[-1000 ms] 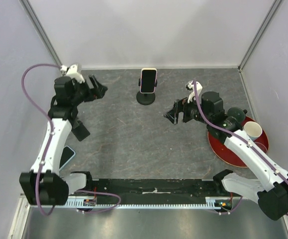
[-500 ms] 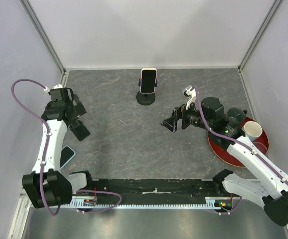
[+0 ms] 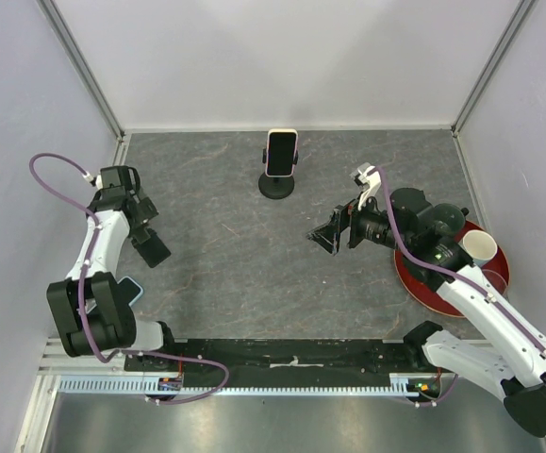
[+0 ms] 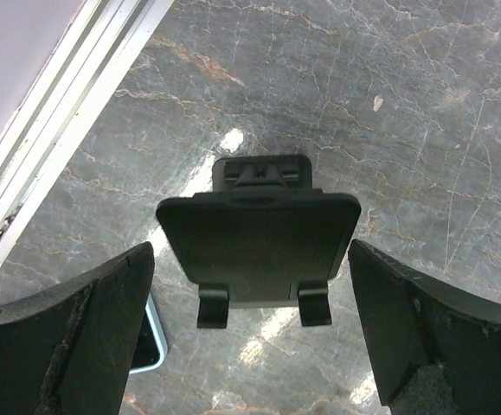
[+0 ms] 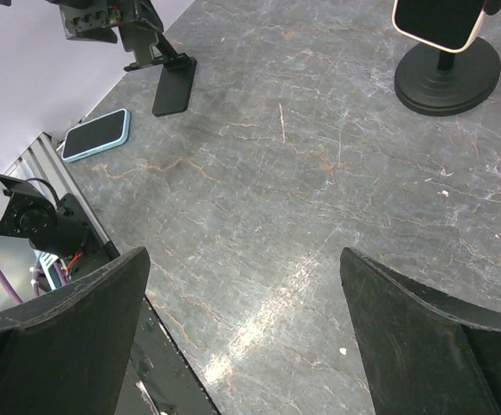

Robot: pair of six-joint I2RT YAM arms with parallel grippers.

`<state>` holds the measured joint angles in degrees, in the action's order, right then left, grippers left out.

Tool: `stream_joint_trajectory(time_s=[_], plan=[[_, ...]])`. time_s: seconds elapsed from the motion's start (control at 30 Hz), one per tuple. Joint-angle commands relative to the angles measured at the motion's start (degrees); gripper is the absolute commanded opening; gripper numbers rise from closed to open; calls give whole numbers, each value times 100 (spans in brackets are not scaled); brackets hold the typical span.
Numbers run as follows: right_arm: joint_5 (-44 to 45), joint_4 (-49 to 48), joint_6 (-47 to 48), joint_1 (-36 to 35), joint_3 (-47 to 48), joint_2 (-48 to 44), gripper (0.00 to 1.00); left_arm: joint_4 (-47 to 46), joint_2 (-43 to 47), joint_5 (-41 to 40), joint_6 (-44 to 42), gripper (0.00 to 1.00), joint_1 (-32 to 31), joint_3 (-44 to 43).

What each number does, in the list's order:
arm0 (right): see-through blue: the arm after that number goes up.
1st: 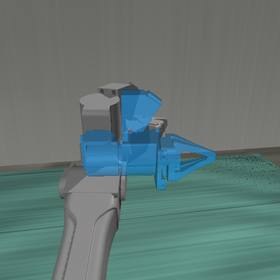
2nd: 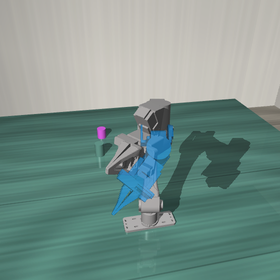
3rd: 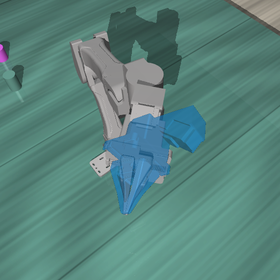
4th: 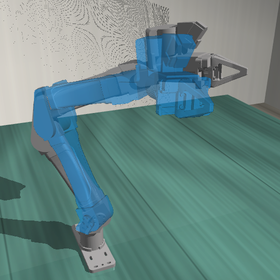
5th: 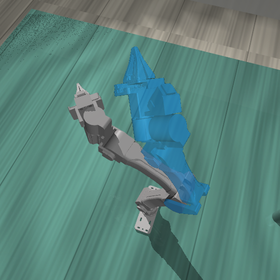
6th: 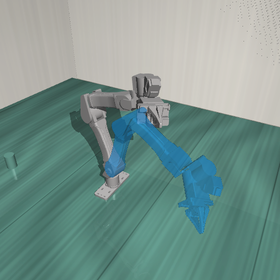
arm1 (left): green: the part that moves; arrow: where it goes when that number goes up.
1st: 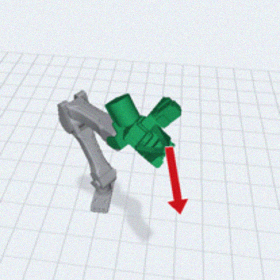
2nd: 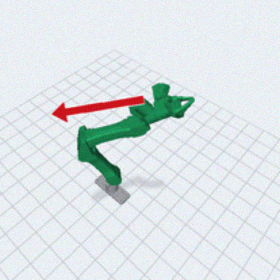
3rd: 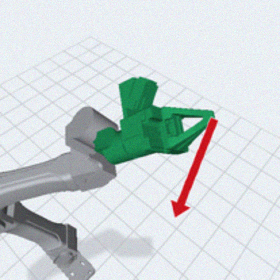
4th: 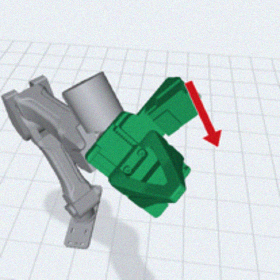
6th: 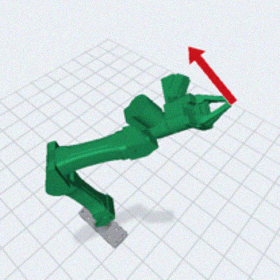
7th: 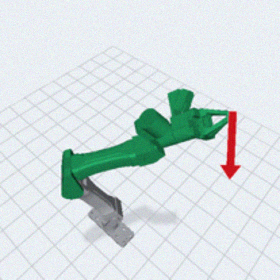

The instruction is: Place the phone on the phone stand

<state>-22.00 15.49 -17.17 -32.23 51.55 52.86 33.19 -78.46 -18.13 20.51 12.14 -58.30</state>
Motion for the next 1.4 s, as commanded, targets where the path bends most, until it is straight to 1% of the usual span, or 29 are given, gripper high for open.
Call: stream_joint_trajectory(time_s=[0.0,0.2,0.23,0.3,0.33,0.4,0.43,0.53,0.67,0.7,0.77,0.8,0.87,0.9,0.97,1.03,1.1,1.13,1.17,1.2,1.23,1.27,1.3,1.33,1.37], plan=[[134,-63,108,-29,66,-101,98,-717,-161,-130,164,100,43,100],[196,-63,126,-38,39,-101,98,-920,-328,29,120,99,43,118],[196,-63,135,-29,39,-101,98,-902,-337,38,111,84,34,100],[196,-63,126,-38,39,-83,98,-893,-328,20,93,65,34,117],[196,-63,126,-29,39,-92,98,-893,-311,20,85,52,34,126],[187,-63,126,-29,39,-92,98,-893,-258,133,15,38,25,152],[187,-63,126,-29,31,-92,98,-876,-249,178,14,26,25,153],[222,-55,109,-38,13,-57,98,-770,-83,441,-12,3,-88,170],[363,-63,30,-29,-4,-4,98,-726,374,916,-39,2,-510,354],[372,-63,21,-38,-5,14,98,-709,505,1099,-47,2,-789,390],[442,-63,3,-38,-13,40,98,-709,848,1189,-65,2,-1160,538],[451,-55,3,-29,-13,49,98,-709,945,1163,-74,2,-1649,557],[460,-63,3,-29,-13,101,98,-744,1121,892,-65,2,-2073,592],[468,-63,-6,-38,-13,128,98,-831,1122,794,-65,2,-2397,575],[460,-72,3,-38,4,163,98,-1024,1017,584,-300,2,-2611,435],[433,-55,-23,-29,22,163,98,-1270,615,626,-486,2,-2699,233],[416,-63,-41,-29,22,137,98,-1428,245,802,-723,2,-2691,-215],[416,-55,-41,-38,31,102,98,-1673,60,846,-976,2,-2699,-512],[424,-46,-50,-29,31,84,98,-1771,-377,864,-1118,2,-2691,-672],[433,-28,-50,-29,31,67,98,-1807,-598,855,-1241,2,-2682,-874],[433,-2,-41,-38,48,32,98,-1764,-862,864,-1417,2,-2691,-1354],[486,77,-24,-29,57,5,98,-1729,-1273,890,-1453,2,-2691,-1611],[521,104,-23,-29,83,-12,98,-1702,-1504,960,-1471,2,-2682,-1832],[547,139,-15,-38,83,-56,98,-1710,-1680,1126,-1523,2,-2682,-2243],[574,165,3,-29,92,-65,98,-1711,-2039,1171,-1550,2,-2691,-2438]])
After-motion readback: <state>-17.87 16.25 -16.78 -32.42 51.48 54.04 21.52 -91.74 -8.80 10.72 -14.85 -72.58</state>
